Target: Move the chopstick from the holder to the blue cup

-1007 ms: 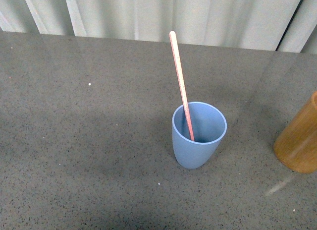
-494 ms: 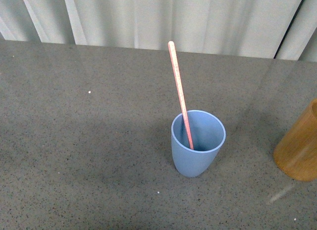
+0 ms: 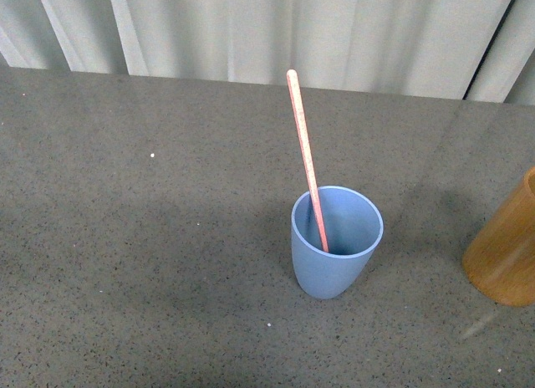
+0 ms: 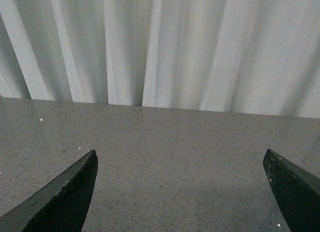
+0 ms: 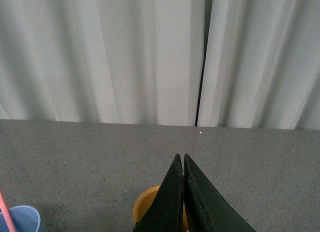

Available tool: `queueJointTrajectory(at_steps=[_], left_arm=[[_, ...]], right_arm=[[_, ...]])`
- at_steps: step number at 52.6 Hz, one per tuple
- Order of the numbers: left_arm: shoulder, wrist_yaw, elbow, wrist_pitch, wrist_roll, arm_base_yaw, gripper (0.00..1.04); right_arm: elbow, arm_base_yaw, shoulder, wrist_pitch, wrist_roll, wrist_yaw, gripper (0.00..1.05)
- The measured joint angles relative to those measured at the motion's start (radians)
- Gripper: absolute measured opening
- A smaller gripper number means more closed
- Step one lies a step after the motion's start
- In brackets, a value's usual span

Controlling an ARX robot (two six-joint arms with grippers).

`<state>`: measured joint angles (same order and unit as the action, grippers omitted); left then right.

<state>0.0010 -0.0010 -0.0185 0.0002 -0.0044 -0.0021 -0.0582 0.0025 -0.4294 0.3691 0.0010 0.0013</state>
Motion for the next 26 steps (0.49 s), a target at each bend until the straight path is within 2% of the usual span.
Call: queueJointTrajectory(at_steps=[26], left_arm=[[0.000,0.000,0.000,0.000,0.000,0.000,0.98]], right_arm=[[0.041,0.000,0.151,-0.087,0.000,0.000,0.01]])
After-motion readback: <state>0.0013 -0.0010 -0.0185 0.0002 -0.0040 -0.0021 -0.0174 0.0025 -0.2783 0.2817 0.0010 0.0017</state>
